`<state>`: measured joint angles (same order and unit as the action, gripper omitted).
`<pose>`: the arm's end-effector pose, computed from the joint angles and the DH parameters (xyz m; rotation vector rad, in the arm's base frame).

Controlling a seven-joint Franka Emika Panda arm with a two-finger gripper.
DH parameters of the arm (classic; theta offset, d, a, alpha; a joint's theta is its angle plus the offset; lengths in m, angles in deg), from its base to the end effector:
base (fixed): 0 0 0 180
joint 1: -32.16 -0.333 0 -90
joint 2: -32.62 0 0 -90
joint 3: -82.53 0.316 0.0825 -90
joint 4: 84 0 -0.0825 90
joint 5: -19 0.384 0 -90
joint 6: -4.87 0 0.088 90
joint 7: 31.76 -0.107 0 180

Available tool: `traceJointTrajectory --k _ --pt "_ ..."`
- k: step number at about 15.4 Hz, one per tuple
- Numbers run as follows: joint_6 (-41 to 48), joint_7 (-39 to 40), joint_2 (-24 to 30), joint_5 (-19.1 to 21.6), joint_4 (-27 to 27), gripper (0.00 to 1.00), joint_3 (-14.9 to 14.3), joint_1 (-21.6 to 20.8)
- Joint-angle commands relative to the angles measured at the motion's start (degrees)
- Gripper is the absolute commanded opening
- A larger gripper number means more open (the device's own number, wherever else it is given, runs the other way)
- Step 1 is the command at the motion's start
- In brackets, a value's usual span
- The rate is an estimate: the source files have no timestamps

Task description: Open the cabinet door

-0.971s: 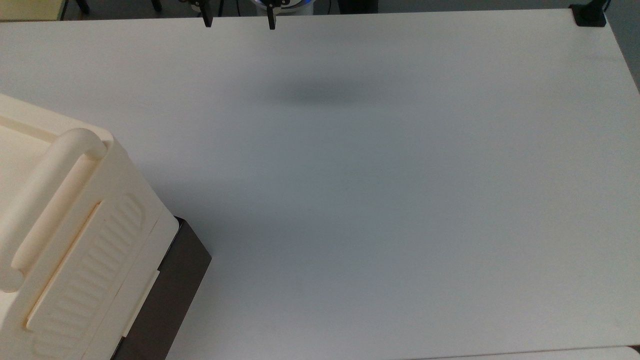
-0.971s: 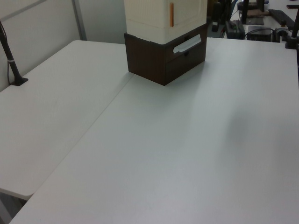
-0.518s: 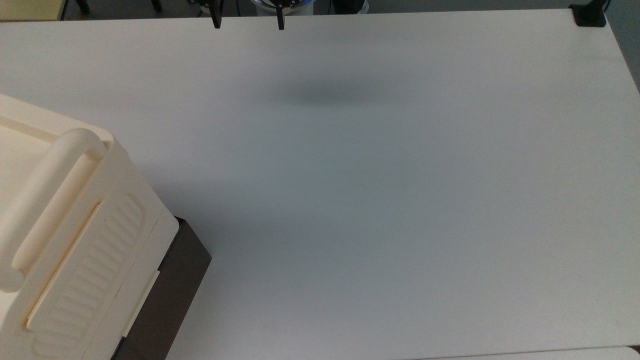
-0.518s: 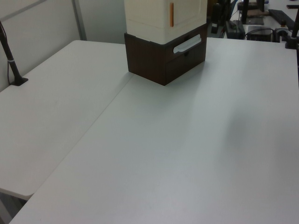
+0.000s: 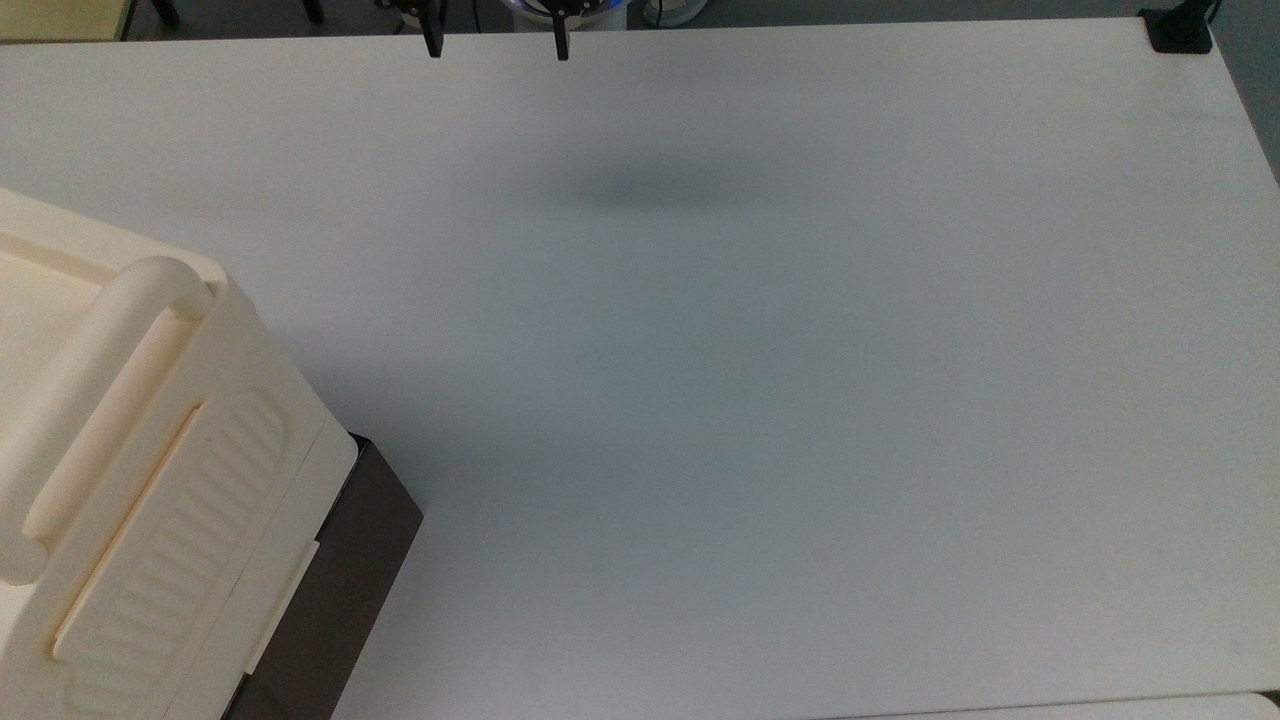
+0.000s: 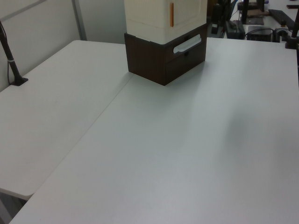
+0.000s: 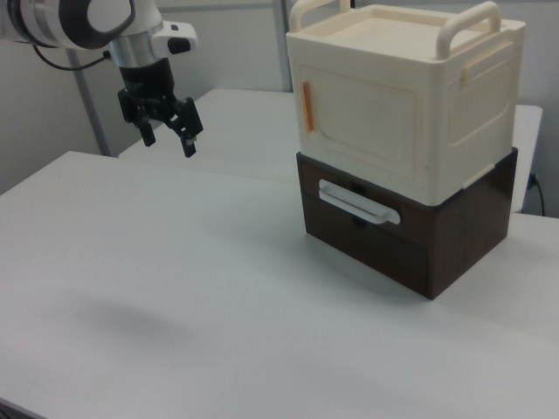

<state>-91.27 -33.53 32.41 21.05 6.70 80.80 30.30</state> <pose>0.5663 0.0048 0.6266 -3.1009 0.0478 -0.1407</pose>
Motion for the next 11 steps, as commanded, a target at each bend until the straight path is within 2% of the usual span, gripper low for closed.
traceJointTrajectory --k 1,6,11 --pt "0.96 -1.49 1.09 0.58 0.79 1.00 -0.12 -0.33" --pt "0.79 -0.78 0.30 0.76 0.61 1.00 -0.20 -0.25" --pt "0.96 0.98 -0.06 -2.40 -1.85 1.00 -0.29 -0.33"
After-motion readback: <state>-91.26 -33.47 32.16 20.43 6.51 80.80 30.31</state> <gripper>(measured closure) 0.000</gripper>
